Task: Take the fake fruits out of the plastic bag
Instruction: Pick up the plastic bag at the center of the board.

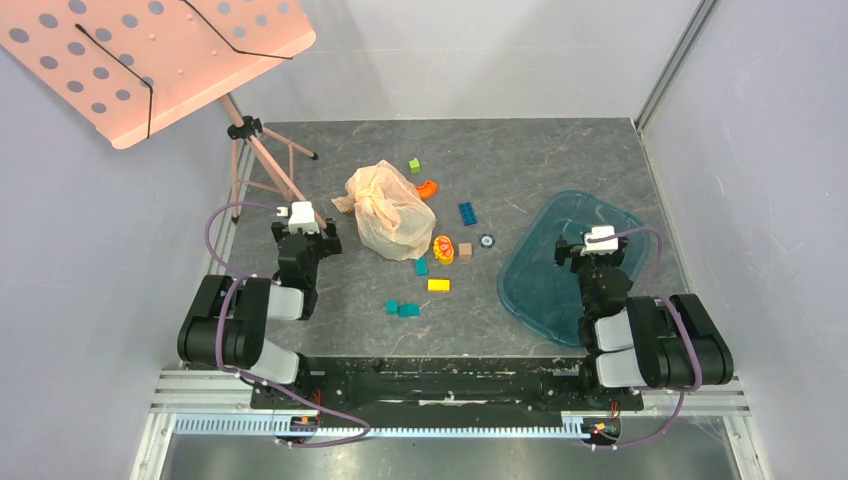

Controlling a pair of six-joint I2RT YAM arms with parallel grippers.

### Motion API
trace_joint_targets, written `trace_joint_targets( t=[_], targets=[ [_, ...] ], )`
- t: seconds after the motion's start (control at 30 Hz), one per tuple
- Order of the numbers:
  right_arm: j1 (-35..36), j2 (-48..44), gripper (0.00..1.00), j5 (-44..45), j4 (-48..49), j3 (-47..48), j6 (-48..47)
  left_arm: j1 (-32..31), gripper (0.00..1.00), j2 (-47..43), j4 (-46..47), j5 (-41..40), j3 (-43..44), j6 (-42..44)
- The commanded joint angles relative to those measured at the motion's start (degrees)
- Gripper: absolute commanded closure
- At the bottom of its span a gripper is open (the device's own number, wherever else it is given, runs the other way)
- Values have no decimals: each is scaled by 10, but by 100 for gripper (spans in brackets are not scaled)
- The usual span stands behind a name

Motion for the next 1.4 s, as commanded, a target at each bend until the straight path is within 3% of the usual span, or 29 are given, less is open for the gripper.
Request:
trace_joint_targets(
  t=[0.0,0.8,1.0,1.2,1.27,1.37],
  targets=[
    [1,-6,2,-5,21,-55,0,3,0,-8,22,-2,8,-8],
    [1,-6,2,-6,24,-56,1,3,0,-13,20,-4,8,-7],
    [1,-5,2,-6,22,-56,0,3,0,-73,-59,-10,22,-12],
    [2,-5,2,-6,21,-55,0,2,0,-126,-272,-53,102,-95],
    [1,-5,2,-6,21,-55,0,-9,0,-134,-290,-55,107,-89],
    [1,-5,2,-6,21,-55,0,-45,0,-167,-297,-123,89,-83]
  ],
)
